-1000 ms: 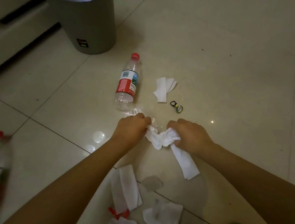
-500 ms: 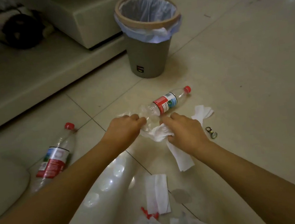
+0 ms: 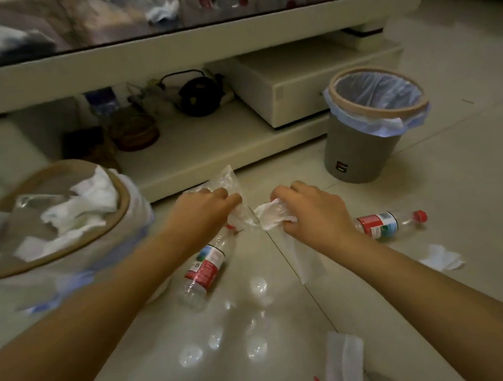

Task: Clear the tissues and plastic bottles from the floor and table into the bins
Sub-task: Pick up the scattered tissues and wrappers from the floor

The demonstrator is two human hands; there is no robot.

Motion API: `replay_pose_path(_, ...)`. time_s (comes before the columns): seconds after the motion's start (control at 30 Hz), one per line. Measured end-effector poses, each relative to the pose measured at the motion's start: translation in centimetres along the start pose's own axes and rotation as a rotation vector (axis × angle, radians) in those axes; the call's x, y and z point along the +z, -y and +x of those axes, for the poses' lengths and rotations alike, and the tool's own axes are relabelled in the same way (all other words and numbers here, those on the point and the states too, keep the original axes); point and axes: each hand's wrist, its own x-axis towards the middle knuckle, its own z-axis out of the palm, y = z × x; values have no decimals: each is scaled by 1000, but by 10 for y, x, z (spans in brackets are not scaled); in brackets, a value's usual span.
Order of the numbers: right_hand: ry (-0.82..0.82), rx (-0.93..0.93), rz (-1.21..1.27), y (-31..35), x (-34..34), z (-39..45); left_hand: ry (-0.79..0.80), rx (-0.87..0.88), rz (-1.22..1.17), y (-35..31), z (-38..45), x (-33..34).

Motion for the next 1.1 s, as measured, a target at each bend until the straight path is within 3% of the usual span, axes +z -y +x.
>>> replay_pose_path(0.17, -51, -122, 4, 61, -14, 41, -33, -232, 34, 54, -48, -39)
replay_pose_path(0.3, -82, -213, 21, 114, -24, 66, -48, -322, -48, 72, -80, -69)
replay_pose_path(0.4, -107, -278, 47, 146, -30, 85, -76, -254, 34, 93, -91, -81)
replay_pose_path(0.63, -137, -311, 150, 206, -29, 120, -87, -469, 94, 151, -117, -96)
replay_pose_path(0.93, -177, -343, 242, 275, 36, 150, 81, -668, 103, 185, -164, -54)
replay_pose_path(1.0, -167, -340, 200, 285, 54, 151, 183, -714, 101, 190, -165, -45)
replay_pose_path(1.1, 84, -366, 148, 290, 74, 153, 314, -752, 14, 194, -160, -34)
